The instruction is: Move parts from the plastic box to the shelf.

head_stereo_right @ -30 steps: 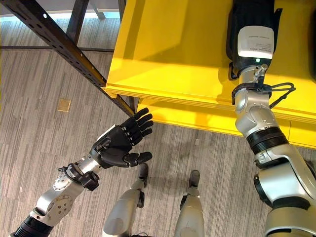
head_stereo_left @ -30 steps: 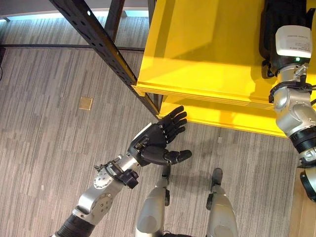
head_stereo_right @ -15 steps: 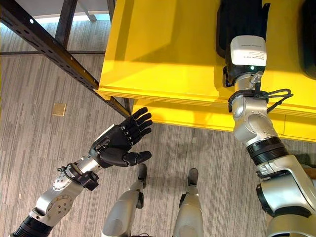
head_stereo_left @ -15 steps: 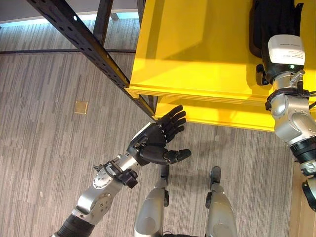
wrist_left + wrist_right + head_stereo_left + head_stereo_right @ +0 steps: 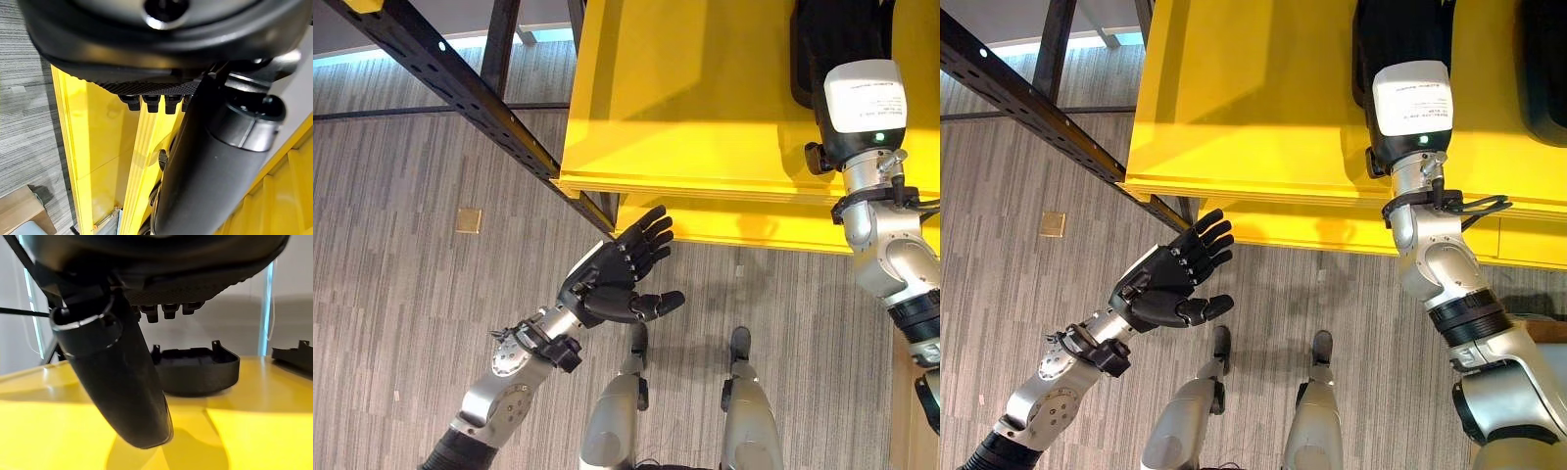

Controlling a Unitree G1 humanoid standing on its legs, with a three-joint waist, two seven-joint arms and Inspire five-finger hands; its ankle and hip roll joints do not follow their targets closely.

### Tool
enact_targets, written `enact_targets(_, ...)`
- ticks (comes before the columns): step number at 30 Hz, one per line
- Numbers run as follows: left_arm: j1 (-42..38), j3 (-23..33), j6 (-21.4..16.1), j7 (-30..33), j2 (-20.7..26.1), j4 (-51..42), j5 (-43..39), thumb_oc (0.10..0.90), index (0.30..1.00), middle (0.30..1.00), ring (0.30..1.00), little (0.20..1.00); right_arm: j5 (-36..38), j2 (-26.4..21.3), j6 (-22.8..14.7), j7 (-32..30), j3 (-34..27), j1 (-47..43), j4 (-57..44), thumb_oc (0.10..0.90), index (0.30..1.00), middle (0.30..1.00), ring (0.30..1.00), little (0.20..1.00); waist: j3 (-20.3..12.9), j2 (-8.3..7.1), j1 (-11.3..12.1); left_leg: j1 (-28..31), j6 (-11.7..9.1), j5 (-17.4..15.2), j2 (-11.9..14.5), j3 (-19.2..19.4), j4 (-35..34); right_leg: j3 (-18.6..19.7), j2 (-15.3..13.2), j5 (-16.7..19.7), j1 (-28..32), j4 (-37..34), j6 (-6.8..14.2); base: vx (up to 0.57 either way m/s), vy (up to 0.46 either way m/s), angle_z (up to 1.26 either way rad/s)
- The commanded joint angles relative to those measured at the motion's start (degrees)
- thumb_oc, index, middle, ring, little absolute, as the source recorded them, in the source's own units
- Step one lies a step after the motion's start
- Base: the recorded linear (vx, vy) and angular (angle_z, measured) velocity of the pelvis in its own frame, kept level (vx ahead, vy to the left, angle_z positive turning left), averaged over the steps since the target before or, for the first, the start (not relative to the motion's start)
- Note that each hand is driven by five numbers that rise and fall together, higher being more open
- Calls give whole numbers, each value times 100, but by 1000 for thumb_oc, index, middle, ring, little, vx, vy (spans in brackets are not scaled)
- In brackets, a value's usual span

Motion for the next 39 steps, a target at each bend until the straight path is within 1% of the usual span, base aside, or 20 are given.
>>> enact_targets(1,141,318,-524,-95,-67,-1033,-353,900,1000,1000,1000,1000,-473,-398,-69,-702,-285,-652,-754,900,1000,1000,1000,1000,-311,-196,-61,140,106,-1002,253,101,517,255,-96,-741,80,406,-91,0,0,0)
enact_targets(4,172,314,-552,-59,-57,-1055,-377,900,1000,1000,1000,1000,-485,-412,-17,-927,-338,-601,-891,900,1000,1000,1000,1000,-344,-180,-70,176,103,-1012,251,110,504,263,-98,-750,108,396,-95,0,0,0)
enact_targets(7,197,309,-564,-39,-58,-1082,-388,900,1000,1000,1000,1000,-471,-377,-131,-1285,-447,-619,-1076,900,1000,1000,1000,1000,-369,-159,-82,212,98,-1016,242,119,476,272,-98,-751,134,369,-96,12,13,-3)
enact_targets(10,196,271,-560,5,-74,-1132,-415,900,1000,1000,1000,1000,-218,-289,-232,-1573,-625,-588,-1373,900,1000,1000,1000,1000,-398,-132,-101,252,97,-1025,236,133,461,288,-106,-748,152,358,-96,24,36,-8)
enact_targets(12,214,252,-548,73,-107,-1182,-412,900,1000,1000,1000,1000,51,-184,-346,-1493,-840,-485,-1719,900,1000,1000,1000,1000,-440,-100,-142,297,82,-1041,226,148,431,317,-103,-747,173,332,-84,37,47,-13)
enact_targets(14,220,243,-531,158,-141,-1242,-406,900,1000,1000,1000,1000,120,-104,-293,-1375,-949,-375,-2001,900,1000,1000,1000,1000,-464,-85,-168,349,83,-1053,217,160,405,345,-100,-745,191,318,-82,36,49,-5)
enact_targets(17,248,261,-498,196,-161,-1288,-416,900,1000,1000,1000,1000,345,-10,-342,-1314,-1050,-231,-2227,900,1000,1000,1000,1000,-501,-75,-210,398,90,-1070,211,187,387,377,-96,-745,212,306,-74,19,28,-4)
enact_targets(19,263,219,-561,232,-184,-1278,-415,900,1000,1000,1000,1000,552,98,-379,-1322,-1088,-88,-2374,900,1000,1000,1000,1000,-531,-68,-249,463,96,-1070,210,220,334,397,-98,-729,241,272,-70,19,57,-1)
enact_targets(20,317,216,-619,289,-239,-1301,-361,900,1000,1000,1000,1000,767,237,-450,-1290,-1165,156,-2616,900,1000,1000,1000,1000,-578,-60,-311,565,90,-1059,227,268,247,423,-95,-707,304,205,-56,44,86,0)
enact_targets(23,415,278,-707,421,-271,-1365,-345,900,1000,1000,1000,1000,977,391,-579,-1322,-1327,593,-2922,900,1000,1000,1000,1000,-650,-65,-396,709,80,-1035,262,313,122,448,-86,-670,396,110,-40,38,45,-9)
enact_targets(25,543,401,-802,538,-279,-1385,-312,900,1000,1000,1000,1000,1138,555,-848,-1312,-1490,1133,-3233,900,1000,1000,1000,1000,-752,-97,-492,848,66,-996,333,371,-17,482,-62,-619,470,2,-24,50,22,-11)
enact_targets(27,629,477,-887,597,-285,-1376,-310,900,1000,1000,1000,1000,1269,595,-961,-1356,-1584,1472,-3379,900,1000,1000,1000,1000,-815,-131,-535,926,54,-963,385,402,-95,496,-49,-583,517,-63,-18,35,7,-4)
enact_targets(29,762,600,-1002,666,-278,-1389,-312,900,1000,1000,1000,1000,1392,615,-1216,-1317,-1735,1908,-3519,900,1000,1000,1000,1000,-895,-185,-588,1013,40,-940,452,438,-175,510,-42,-540,583,-149,8,25,-24,-19)
enact_targets(30,915,735,-1110,668,-280,-1347,-263,900,1000,1000,1000,1000,1518,654,-1455,-1411,-1873,2431,-3702,900,1000,1000,1000,1000,-1023,-260,-631,1125,14,-891,541,502,-288,504,-34,-472,682,-285,33,21,-33,-14)
enact_targets(32,995,801,-1130,695,-288,-1358,-269,900,1000,1000,1000,1000,1628,673,-1512,-1431,-1954,2687,-3781,900,1000,1000,1000,1000,-1091,-294,-654,1179,-2,-867,585,528,-336,502,-30,-444,735,-343,49,34,-35,-5)
enact_targets(33,1111,878,-1143,699,-282,-1383,-265,900,1000,1000,1000,1000,1708,691,-1610,-1378,-2064,3005,-3850,900,1000,1000,1000,1000,-1182,-339,-668,1255,-5,-847,617,550,-402,495,-25,-414,810,-416,74,74,-59,-11)
enact_targets(34,1242,1001,-1148,587,-285,-1355,-290,900,1000,1000,1000,1000,1861,643,-1802,-1398,-2194,3468,-3917,900,1000,1000,1000,1000,-1321,-407,-707,1343,-19,-818,668,592,-468,496,-20,-380,912,-507,99,90,-61,-12)
enact_targets(36,1333,1034,-1157,553,-282,-1375,-289,900,1000,1000,1000,1000,1887,653,-1830,-1390,-2290,3776,-4009,900,1000,1000,1000,1000,-1416,-447,-731,1407,-29,-798,705,628,-517,493,-11,-368,976,-550,115,79,-48,-7)
enact_targets(38,1431,1073,-1074,479,-256,-1403,-279,900,1000,1000,1000,1000,1942,576,-1685,-1406,-2297,3977,-3953,900,1000,1000,1000,1000,-1570,-533,-739,1537,-15,-816,721,675,-563,491,3,-373,1128,-626,126,82,-62,-12)
enact_targets(39,1438,1075,-1074,471,-256,-1404,-279,900,1000,1000,1000,1000,1949,569,-1681,-1418,-2289,3977,-3944,900,1000,1000,1000,1000,-1573,-537,-738,1552,-14,-817,720,679,-570,491,2,-371,1144,-637,127,53,-54,-19)
